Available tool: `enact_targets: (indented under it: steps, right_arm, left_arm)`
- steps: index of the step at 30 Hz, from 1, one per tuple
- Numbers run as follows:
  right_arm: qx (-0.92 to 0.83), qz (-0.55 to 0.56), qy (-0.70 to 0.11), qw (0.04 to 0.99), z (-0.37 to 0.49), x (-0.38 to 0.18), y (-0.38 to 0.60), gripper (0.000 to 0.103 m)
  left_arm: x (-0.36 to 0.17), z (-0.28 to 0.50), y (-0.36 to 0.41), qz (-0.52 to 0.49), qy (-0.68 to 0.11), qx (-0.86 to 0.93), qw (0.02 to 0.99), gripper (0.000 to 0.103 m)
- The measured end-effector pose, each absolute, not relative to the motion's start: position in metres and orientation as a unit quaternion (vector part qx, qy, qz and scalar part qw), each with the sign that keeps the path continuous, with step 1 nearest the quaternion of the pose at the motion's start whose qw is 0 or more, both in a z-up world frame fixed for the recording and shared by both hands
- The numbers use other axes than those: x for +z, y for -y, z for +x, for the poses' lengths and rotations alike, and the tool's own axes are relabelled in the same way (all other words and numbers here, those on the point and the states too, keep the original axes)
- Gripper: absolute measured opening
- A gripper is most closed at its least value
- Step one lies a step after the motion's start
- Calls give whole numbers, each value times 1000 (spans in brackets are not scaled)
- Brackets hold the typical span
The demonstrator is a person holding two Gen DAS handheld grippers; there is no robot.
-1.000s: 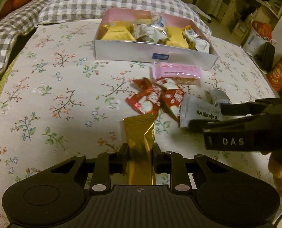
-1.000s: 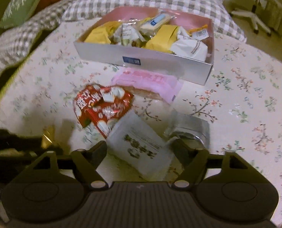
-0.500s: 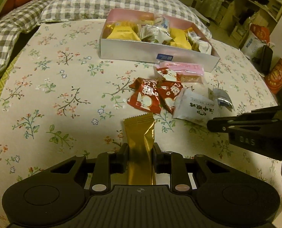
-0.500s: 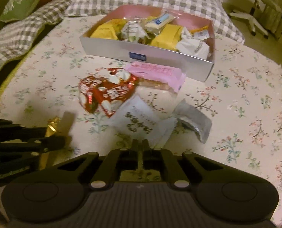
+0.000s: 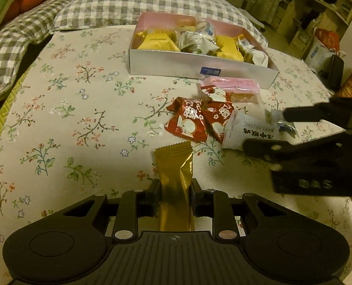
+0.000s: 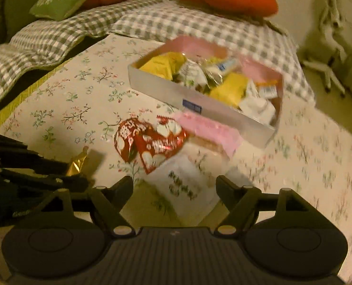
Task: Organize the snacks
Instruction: 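Grasp the gold packet with left gripper while right grasps a white printed packet, then lower both packets into the silver box and open both grippers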
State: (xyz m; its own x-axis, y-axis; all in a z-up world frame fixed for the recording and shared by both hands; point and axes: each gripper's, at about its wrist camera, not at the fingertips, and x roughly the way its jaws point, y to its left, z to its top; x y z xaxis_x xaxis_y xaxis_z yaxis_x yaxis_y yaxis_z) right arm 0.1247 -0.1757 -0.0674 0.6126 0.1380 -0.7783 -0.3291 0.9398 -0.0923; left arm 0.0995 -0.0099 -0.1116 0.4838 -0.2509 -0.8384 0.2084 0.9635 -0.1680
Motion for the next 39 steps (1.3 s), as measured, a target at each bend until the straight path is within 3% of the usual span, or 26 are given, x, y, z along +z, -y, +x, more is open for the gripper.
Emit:
enact_targets:
  steps: [9, 39]
  right_arm:
    - [135, -128, -444, 877, 134, -92, 176, 43]
    - [132, 7, -422, 897, 130, -49, 216, 42]
  left_arm:
    - [-113, 100, 8, -14, -492, -131, 860, 23]
    - [-60, 134, 26, 47, -410, -175, 894, 23]
